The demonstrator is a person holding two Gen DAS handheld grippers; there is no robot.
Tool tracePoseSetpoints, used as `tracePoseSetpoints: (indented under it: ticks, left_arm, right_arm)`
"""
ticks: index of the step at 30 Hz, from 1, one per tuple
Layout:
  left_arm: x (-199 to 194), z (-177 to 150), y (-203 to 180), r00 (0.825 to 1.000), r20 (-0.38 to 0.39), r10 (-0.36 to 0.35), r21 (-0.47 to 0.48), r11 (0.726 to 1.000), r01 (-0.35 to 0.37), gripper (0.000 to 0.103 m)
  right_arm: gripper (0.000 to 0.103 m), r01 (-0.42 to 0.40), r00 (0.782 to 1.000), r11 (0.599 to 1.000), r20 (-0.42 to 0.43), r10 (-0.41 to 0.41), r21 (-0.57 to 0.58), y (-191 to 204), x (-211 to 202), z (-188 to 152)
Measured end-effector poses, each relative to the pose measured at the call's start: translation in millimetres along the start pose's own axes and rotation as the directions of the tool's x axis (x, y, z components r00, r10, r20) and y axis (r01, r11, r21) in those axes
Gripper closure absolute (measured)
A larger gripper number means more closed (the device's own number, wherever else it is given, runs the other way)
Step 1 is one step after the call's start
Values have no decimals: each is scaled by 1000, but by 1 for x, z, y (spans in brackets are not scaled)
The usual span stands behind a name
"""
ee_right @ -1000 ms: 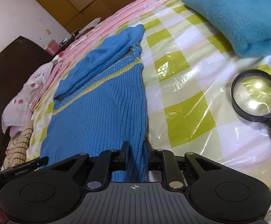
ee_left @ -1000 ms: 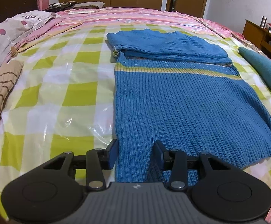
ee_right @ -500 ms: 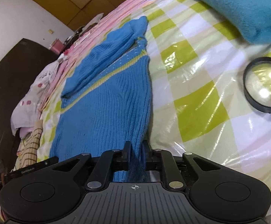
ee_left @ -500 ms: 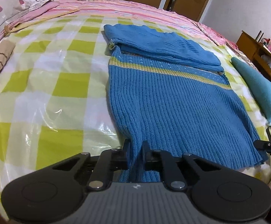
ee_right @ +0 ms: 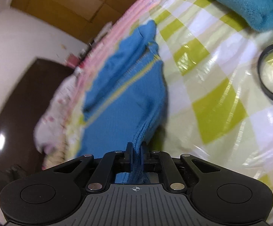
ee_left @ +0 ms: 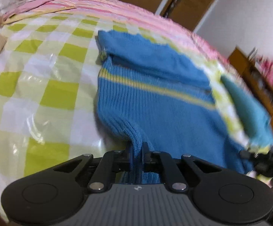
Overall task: Fold small clothes
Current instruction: 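Lift the hem with both grippers and fold it toward the collar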
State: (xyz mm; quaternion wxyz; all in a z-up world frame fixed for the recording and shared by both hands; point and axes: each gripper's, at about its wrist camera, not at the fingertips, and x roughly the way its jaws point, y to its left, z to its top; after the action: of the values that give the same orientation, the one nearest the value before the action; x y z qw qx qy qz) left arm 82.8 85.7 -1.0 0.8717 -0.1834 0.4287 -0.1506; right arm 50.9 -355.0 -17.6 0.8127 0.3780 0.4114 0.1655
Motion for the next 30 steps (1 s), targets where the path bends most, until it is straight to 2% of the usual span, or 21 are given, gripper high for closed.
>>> tracePoseSetpoints:
  ticks: [3,7,12,17,26,30]
  left_arm:
    - [1,18,4,997,39,-59,-68,996,62,89]
    - [7,46,9,984,117,-138,-127,980,153,89]
    - [28,87,21,963,217,-159,-177,964,199,89]
    - [55,119,36,956,266,-123,-211,960,182,89]
    - [92,145,55,955,282,-89,-252,954,164,89]
    - [103,149,63,956,282,-83,-301,938,170,89]
  right_arm:
    - [95,-82,996,996,51,79,47,5,1,12]
    - [95,-174,979,982,118,164,79,16,13,37]
    - [95,-252,951,963,211,227,97,22,38,77]
    - [95,-269,935,956,271,229,118,22,71,114]
    - [95,-210,937,966,313,155,150,14,115,157]
    - [95,-193,940,965,316,130,178,9,128,168]
